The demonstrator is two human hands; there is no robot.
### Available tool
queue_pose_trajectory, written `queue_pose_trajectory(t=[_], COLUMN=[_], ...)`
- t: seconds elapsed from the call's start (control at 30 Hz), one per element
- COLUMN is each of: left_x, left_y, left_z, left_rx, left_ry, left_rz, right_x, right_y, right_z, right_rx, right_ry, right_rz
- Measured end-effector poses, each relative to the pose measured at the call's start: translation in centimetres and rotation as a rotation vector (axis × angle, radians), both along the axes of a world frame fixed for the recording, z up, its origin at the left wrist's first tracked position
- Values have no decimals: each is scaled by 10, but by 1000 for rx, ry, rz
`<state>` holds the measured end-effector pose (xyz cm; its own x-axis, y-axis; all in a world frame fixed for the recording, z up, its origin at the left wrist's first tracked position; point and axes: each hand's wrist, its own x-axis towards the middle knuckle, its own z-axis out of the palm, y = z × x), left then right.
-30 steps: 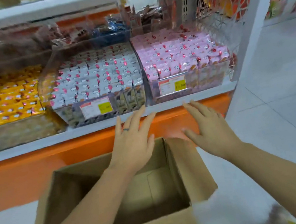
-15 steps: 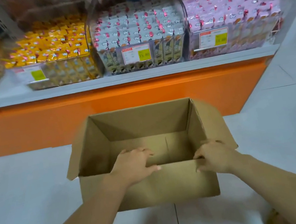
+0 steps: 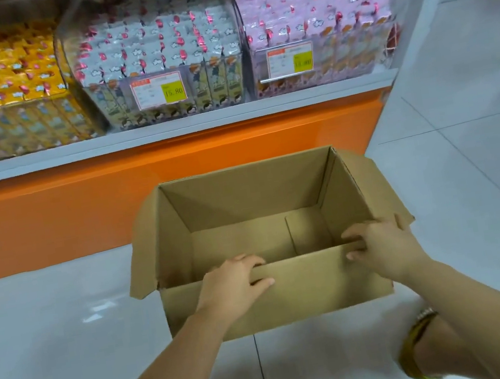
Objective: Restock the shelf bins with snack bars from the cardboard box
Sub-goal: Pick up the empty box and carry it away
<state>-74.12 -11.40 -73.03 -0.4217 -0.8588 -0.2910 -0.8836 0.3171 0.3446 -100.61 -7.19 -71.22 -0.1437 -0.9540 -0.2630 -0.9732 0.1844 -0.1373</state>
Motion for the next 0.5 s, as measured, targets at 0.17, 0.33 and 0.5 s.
queue_pose_trajectory(t=[0.17,0.33,0.5], left_x=[24,56,50], left_y=[-9,-10,-6], left_z=[-3,-14,-16], left_rx=[-171,-112,-129], left_ry=[-86,-199,-201], left_rz=[19,102,93], right_x=[-4,0,3], right_y=[-9,-6,-7], right_z=[-4,-30,-43], right_rx=[24,-15,-244], right_ry=[-171,-194,-281], right_rz=[-66,-50,-99])
